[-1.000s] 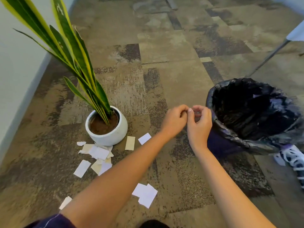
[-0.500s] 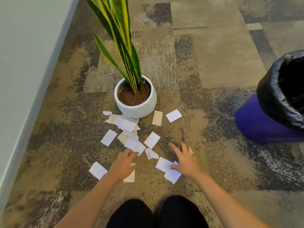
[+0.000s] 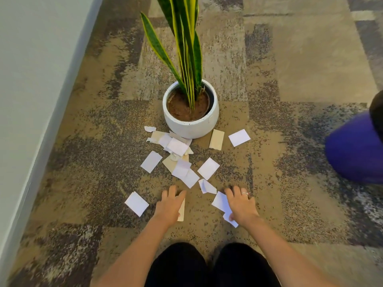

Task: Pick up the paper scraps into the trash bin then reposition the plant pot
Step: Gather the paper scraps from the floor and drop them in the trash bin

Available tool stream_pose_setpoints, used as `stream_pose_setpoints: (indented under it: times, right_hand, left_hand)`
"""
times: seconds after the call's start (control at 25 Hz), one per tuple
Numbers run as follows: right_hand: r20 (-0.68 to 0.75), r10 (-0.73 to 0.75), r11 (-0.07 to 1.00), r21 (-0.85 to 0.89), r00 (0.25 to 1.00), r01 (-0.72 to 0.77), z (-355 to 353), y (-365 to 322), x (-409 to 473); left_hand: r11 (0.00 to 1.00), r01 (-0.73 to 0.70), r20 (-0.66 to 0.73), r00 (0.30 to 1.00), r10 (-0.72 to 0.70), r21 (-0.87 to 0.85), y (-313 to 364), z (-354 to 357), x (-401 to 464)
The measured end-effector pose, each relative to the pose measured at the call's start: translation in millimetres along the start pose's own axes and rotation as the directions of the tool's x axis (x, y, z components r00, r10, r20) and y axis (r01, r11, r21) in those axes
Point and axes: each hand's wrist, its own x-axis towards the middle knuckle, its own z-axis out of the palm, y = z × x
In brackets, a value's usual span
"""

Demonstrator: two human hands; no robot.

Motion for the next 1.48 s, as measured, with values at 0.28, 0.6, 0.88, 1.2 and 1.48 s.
stream_pose_setpoints:
  times: [0.28, 0.6, 0.88, 1.2, 1.48]
  right_hand:
    - [0.05, 0.034, 0.939, 0.34, 0.998, -0.049, -0.5, 12.4, -1.7]
    - [0.003, 0.099, 0.399, 0.916, 0.995, -0.043, -50.1, -22.1, -2.9]
    - [0.189, -0.139, -0.263, 0.939, 0.972, -0.22, -74.4, -66.1, 2.2]
    - [0.024, 0.064, 0.284, 0.958, 0.998, -0.041, -72.7, -67.1, 29.4]
    - [-0.051, 0.007, 0.791, 0.611, 0.999, 0.026, -77.1, -44.3, 45.4]
  left_hand:
    - [0.976, 0.132, 0.046, 0.991, -0.126, -0.174, -4.1, -14.9, 2.8]
    - [0.309, 0.076, 0.1, 0.993, 0.062, -0.948, -5.4, -63.0, -6.3]
    - [0.103, 0.104, 0.096, 0.992, -0.086, -0.989, -1.7, -57.9, -7.3]
    - [0.642, 0.113, -0.066, 0.967, -0.247, -0.758, -72.7, -36.0, -8.9]
    - [0.767, 0.468, 0.12, 0.876, -0.466, -0.439, -131.2, -9.2, -17.9]
